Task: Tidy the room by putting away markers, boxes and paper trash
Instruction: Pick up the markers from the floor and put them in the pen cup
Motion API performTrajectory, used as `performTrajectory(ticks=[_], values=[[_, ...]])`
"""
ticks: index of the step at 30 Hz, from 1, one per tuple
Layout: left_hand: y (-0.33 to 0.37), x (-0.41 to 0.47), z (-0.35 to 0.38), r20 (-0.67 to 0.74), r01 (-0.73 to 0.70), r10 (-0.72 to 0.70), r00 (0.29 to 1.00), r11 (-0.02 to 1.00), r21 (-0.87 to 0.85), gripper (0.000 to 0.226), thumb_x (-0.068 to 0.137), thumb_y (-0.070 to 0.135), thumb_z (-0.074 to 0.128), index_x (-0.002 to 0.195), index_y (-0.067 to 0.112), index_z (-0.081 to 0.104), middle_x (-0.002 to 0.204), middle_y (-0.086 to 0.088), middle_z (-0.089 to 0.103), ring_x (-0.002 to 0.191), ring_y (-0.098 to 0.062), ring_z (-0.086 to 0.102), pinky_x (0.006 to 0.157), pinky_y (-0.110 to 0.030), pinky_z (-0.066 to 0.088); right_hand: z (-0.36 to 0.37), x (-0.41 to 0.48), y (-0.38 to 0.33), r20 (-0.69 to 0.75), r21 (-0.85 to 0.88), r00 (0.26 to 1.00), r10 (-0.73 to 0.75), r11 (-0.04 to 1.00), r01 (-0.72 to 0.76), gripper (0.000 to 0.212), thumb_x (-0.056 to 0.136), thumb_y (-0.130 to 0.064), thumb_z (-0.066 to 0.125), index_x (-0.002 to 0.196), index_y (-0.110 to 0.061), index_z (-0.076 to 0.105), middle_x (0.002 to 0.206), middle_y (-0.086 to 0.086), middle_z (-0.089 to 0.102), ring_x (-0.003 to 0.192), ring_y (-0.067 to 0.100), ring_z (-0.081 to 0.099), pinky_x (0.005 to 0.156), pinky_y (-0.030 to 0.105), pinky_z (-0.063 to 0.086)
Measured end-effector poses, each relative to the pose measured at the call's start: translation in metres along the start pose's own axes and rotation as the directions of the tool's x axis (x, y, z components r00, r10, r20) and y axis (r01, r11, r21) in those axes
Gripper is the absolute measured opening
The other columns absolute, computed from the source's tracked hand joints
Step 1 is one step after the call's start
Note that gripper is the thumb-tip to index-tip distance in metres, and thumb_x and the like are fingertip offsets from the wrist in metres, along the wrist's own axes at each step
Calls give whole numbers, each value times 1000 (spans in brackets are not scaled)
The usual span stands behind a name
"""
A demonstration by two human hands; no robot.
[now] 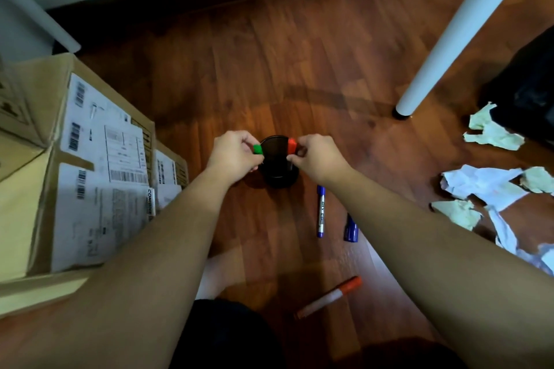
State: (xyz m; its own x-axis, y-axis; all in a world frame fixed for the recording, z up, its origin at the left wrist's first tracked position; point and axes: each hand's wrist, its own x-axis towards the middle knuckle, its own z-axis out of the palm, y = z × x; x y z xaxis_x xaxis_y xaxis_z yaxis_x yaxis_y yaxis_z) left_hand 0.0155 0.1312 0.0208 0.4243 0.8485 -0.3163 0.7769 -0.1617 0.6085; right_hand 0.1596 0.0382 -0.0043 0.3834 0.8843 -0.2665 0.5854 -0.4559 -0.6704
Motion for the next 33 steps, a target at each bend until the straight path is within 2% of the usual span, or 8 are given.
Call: performTrajectory(ticks=[3,6,11,15,18,22,28,33], values=[[14,-4,-6,-240,-42,72,968,991,128,40,74,29,69,111,25,54,75,6,59,71,-13,56,72,-28,44,-9,-7,14,-51,147,997,52,988,-44,25,84,-23,70,107,-13,69,80,-4,58,77,12,55,71,19,40],[44,-12,-13,-443,-185,256,859,963,199,36,78,32,61,110,21,52,74,8,48,71,-17,51,68,-30,41,-20,-19,33,-226,219,967,115,974,-64,23,88,-25,64,109,-15,67,87,-4,61,82,9,56,75,18,40],[68,-57,58,-168,-597,699,695,691,408,16,75,34,54,76,19,59,57,3,55,55,-24,61,47,-25,36,-13,-48,82,-247,129,898,364,931,-341,21,90,-29,56,82,-10,59,82,12,66,78,29,62,66,26,39],[43,-86,128,196,-235,154,968,824,515,32,90,42,48,110,18,54,106,-7,67,98,-32,65,74,-35,48,4,-66,102,-109,-91,838,534,834,-544,39,87,-46,55,85,-8,63,89,16,68,90,35,66,74,36,48],[21,-81,148,212,-14,-126,969,831,557,49,91,48,49,124,13,44,122,-10,61,112,-32,60,84,-37,48,9,-74,108,-21,-165,838,546,824,-541,32,90,-46,55,82,-15,58,66,0,54,66,21,58,60,28,43],[8,-76,156,272,-14,-186,944,801,598,48,92,46,51,126,12,47,124,-11,61,115,-32,57,87,-37,47,16,-80,111,22,-242,854,520,832,-500,25,91,-39,55,86,-14,57,76,2,55,63,19,48,47,20,17],[-3,-65,145,277,-14,-33,960,986,165,15,89,25,61,85,10,61,84,-9,69,85,-30,65,71,-31,46,10,-71,112,-155,135,848,508,861,-491,25,88,-30,58,87,-6,64,73,4,58,68,24,55,53,25,31],[31,-42,115,-26,-207,210,977,923,-325,15,84,23,61,73,16,56,56,2,56,50,-17,59,58,-35,52,-43,-42,75,-581,401,756,301,914,-56,14,86,-19,60,82,-6,58,64,-2,55,55,5,49,54,17,32]])
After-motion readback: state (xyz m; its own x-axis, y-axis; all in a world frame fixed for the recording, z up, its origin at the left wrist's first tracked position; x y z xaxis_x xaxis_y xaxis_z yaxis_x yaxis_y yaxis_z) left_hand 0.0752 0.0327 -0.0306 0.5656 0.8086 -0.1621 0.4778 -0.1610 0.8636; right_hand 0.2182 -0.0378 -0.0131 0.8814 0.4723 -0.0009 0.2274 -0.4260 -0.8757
